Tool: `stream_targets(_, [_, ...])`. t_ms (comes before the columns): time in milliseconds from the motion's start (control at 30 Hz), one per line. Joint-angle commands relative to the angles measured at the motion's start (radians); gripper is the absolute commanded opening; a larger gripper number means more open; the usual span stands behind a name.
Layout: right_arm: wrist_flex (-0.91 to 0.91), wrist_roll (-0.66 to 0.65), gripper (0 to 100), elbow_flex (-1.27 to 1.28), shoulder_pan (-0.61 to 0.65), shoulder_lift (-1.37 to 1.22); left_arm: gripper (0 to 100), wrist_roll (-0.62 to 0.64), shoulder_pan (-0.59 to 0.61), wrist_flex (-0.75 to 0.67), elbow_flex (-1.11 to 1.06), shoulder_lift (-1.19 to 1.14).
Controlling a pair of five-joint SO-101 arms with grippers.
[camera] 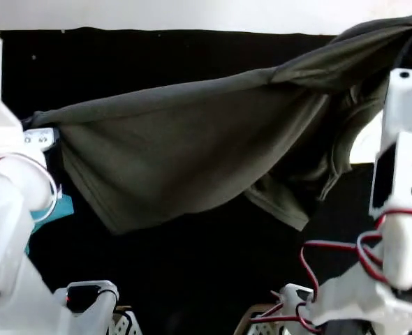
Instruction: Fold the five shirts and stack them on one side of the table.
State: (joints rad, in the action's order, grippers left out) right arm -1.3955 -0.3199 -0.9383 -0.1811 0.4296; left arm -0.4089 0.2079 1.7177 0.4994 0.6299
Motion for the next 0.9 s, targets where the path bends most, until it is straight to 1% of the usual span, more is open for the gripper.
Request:
stream_targets(0, [-0.002, 0.003, 0.5, -0.036, -0.022, 0.070, 1, -0.009, 0.012, 0.000, 0.025, 0.047])
stream_targets(300, [-0.001, 0.002, 0.5, -0.030, -0.024, 0.232, 1, -0.008, 0.012, 0.000, 0.024, 0.214])
stream_targets(500, [0.004, 0.002, 0.5, -0.027, -0.019, 0.246, 1, -0.008, 0.012, 0.000, 0.024, 0.237])
stream_targets(633, [0.012, 0.006, 0.5, -0.027, -0.016, 0.148, 1, -0.011, 0.012, -0.012, -0.022, 0.206])
stream_targets(700, [0.030, 0.005, 0.5, -0.027, 0.019, 0.067, 1, -0.035, 0.012, -0.043, -0.079, 0.156])
stream_targets(800, [0.054, 0.003, 0.5, -0.027, 0.065, -0.074, 1, -0.064, 0.048, -0.115, -0.165, 0.047])
stream_targets(867, [0.088, 0.003, 0.5, -0.027, 0.087, -0.186, 1, -0.064, 0.077, -0.193, -0.205, -0.045])
